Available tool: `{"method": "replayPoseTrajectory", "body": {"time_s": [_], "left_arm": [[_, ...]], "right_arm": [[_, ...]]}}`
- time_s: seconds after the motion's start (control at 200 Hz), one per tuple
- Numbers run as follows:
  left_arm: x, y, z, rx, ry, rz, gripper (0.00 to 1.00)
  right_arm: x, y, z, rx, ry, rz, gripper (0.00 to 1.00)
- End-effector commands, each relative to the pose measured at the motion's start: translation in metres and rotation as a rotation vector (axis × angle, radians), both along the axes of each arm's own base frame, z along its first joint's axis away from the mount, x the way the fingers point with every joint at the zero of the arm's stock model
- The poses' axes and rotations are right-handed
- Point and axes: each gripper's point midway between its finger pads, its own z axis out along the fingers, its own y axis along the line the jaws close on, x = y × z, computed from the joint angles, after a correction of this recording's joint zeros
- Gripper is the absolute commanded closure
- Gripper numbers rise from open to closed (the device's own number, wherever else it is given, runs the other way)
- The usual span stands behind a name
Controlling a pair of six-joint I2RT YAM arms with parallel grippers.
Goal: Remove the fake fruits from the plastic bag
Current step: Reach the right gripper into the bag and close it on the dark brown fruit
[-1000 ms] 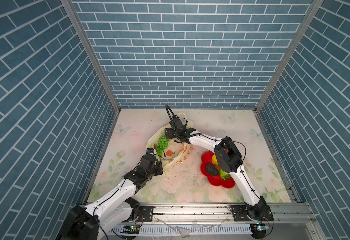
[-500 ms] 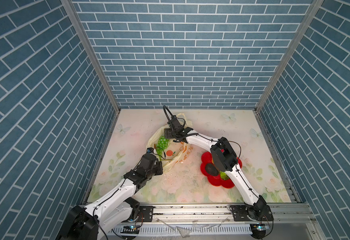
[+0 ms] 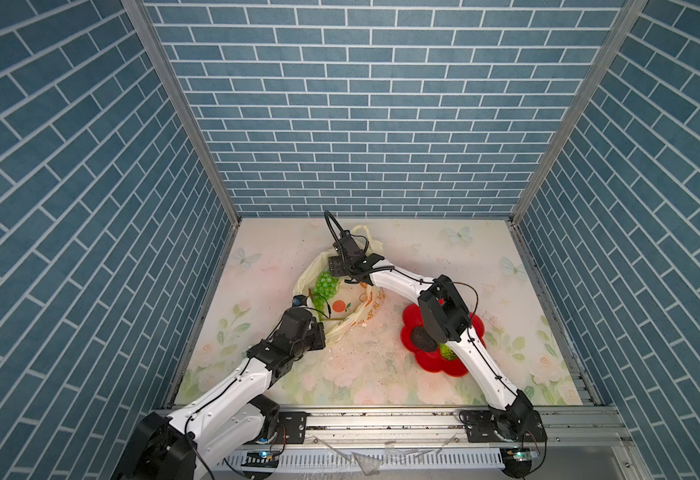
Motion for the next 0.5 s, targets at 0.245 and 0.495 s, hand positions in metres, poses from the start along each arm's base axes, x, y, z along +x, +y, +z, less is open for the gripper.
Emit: {"method": "replayPoseTrajectory", "body": {"time_s": [0.245,0.495], "left_arm": [[0.002,0.002,0.005,0.023,-0.015,0.005,0.99],[0.003,0.002,0.005,0.028,-0.015,0.002,0.99]], "right_arm": [[-0.001,-0.003,0.005,-0.017,-0.012,0.013,0.33],[-0.007,-0.005,0.023,0.006,-0.029,0.022,0.33]]}}
